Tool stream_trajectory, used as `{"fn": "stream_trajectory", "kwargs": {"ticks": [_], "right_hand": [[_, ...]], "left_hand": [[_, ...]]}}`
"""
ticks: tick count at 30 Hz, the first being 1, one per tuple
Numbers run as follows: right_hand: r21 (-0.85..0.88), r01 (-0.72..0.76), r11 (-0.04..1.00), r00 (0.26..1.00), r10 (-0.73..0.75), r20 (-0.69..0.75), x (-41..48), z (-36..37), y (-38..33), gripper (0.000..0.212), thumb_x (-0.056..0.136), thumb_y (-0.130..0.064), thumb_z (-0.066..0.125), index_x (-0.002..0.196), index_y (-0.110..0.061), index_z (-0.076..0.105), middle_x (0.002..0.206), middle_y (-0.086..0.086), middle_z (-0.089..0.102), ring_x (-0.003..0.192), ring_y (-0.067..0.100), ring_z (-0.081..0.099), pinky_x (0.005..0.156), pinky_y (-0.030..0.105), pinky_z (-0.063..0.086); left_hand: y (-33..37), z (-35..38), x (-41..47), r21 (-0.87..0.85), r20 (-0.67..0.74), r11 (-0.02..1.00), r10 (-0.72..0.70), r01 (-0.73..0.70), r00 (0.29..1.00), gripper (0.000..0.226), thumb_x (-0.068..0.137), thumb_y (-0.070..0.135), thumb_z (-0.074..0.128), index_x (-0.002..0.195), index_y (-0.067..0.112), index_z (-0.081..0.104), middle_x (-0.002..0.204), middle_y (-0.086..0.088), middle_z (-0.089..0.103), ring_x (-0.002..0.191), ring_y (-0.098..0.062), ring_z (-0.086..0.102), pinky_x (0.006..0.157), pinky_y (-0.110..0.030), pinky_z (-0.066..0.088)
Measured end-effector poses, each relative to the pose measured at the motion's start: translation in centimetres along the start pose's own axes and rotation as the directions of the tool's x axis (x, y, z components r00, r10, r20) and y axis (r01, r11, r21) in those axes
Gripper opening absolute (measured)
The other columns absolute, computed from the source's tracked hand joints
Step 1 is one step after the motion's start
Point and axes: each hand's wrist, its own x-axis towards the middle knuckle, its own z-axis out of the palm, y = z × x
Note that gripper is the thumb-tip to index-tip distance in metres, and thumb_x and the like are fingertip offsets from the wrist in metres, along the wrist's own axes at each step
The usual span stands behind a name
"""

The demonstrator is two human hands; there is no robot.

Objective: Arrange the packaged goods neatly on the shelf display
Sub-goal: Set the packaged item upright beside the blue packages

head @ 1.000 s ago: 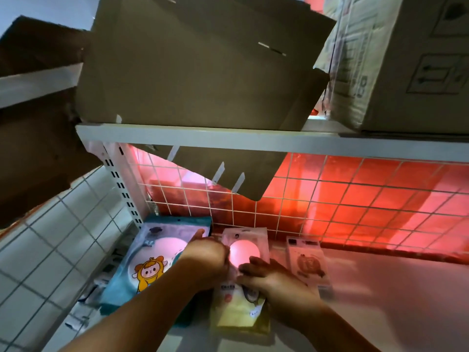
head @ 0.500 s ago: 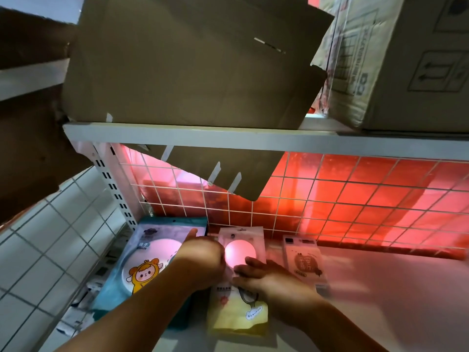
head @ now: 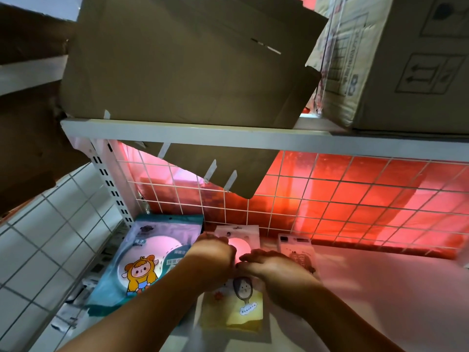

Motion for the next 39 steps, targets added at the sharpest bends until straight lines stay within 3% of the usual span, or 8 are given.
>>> {"fn": "stream_trajectory", "kwargs": {"ticks": [5,9,13,16,21,26,30,39], "right_hand": [[-0.058,0.004,0.998,1.0,-0.005,-0.011,0.2,1.0,-0.3,0.046,0.095,-0.017,0.056,0.136,-0.039,0.054,0.135,-0.013,0.056,0.121,0.013,0.051,0.105,0.033,0.043],[-0.083,-0.028,0.996,1.0,0.027,-0.014,0.3,0.7,-0.6,0.037,0.097,-0.021,0.055,0.131,-0.034,0.057,0.127,-0.007,0.06,0.116,0.016,0.054,0.103,0.037,0.046],[-0.08,-0.029,0.996,0.998,0.025,-0.05,-0.1,-0.3,-1.6,0.042,0.096,-0.019,0.054,0.135,-0.035,0.056,0.134,-0.007,0.057,0.123,0.016,0.05,0.105,0.034,0.043],[-0.092,-0.078,0.993,0.989,0.065,-0.133,-0.8,-1.2,-2.3,0.048,0.092,-0.016,0.054,0.136,-0.035,0.056,0.137,-0.011,0.058,0.122,0.013,0.052,0.105,0.033,0.044],[-0.001,-0.225,0.974,0.923,0.212,-0.322,-2.7,-3.9,-4.1,0.042,0.095,-0.023,0.057,0.136,-0.036,0.057,0.135,-0.013,0.061,0.119,0.007,0.057,0.099,0.02,0.043],[0.04,-0.366,0.93,0.816,0.341,-0.466,-6.2,-6.8,-5.0,0.04,0.094,-0.027,0.062,0.134,-0.027,0.061,0.138,-0.007,0.06,0.124,0.013,0.053,0.105,0.019,0.032],[0.05,-0.463,0.885,0.745,0.42,-0.518,-9.8,-9.0,-5.3,0.045,0.092,-0.032,0.059,0.137,-0.029,0.056,0.138,-0.008,0.057,0.121,0.013,0.055,0.104,0.03,0.043],[0.103,-0.648,0.755,0.503,0.525,-0.686,-22.5,-14.7,-8.2,0.05,0.091,-0.037,0.065,0.14,-0.029,0.057,0.143,-0.012,0.054,0.13,0.004,0.047,0.101,0.011,0.03]], "left_hand": [[0.1,0.5,0.9,-0.033,0.037,0.999,0.01,-0.009,0.999,0.027,0.094,0.036,0.051,0.112,0.023,0.066,0.117,-0.003,0.064,0.11,-0.027,0.057,0.096,-0.04,0.042],[-0.2,1.3,2.8,-0.137,0.223,0.99,0.057,-0.027,0.973,0.038,0.09,0.032,0.07,0.127,0.029,0.063,0.126,-0.003,0.061,0.109,-0.025,0.061,0.097,-0.041,0.052],[-0.5,1.7,0.2,-0.157,-0.11,0.981,0.095,-0.112,0.989,0.027,0.095,0.03,0.056,0.12,0.029,0.065,0.115,0.001,0.068,0.098,-0.02,0.067,0.087,-0.037,0.056],[-0.6,0.7,-1.4,-0.128,-0.384,0.971,0.141,-0.204,0.912,0.043,0.088,0.035,0.056,0.13,0.034,0.063,0.123,0.004,0.069,0.109,-0.021,0.067,0.094,-0.036,0.054],[-0.4,-2.9,-3.1,-0.177,-0.597,0.919,0.185,-0.352,0.781,0.039,0.089,0.039,0.072,0.127,0.032,0.066,0.117,0.008,0.073,0.103,-0.015,0.071,0.09,-0.031,0.057],[1.7,-7.3,-4.4,-0.247,-0.671,0.81,0.252,-0.531,0.697,0.042,0.095,0.036,0.062,0.136,0.037,0.056,0.133,0.012,0.064,0.119,-0.011,0.06,0.1,-0.031,0.05],[4.5,-10.2,-4.6,-0.245,-0.698,0.739,0.315,-0.627,0.643,0.052,0.096,0.041,0.062,0.145,0.04,0.047,0.144,0.016,0.054,0.13,-0.008,0.049,0.107,-0.024,0.039],[13.6,-16.8,-7.9,-0.078,-0.777,0.588,0.47,-0.805,0.419,0.066,0.086,0.068,0.046,0.146,0.038,0.047,0.141,0.011,0.056,0.13,-0.014,0.052,0.105,-0.033,0.046]]}}
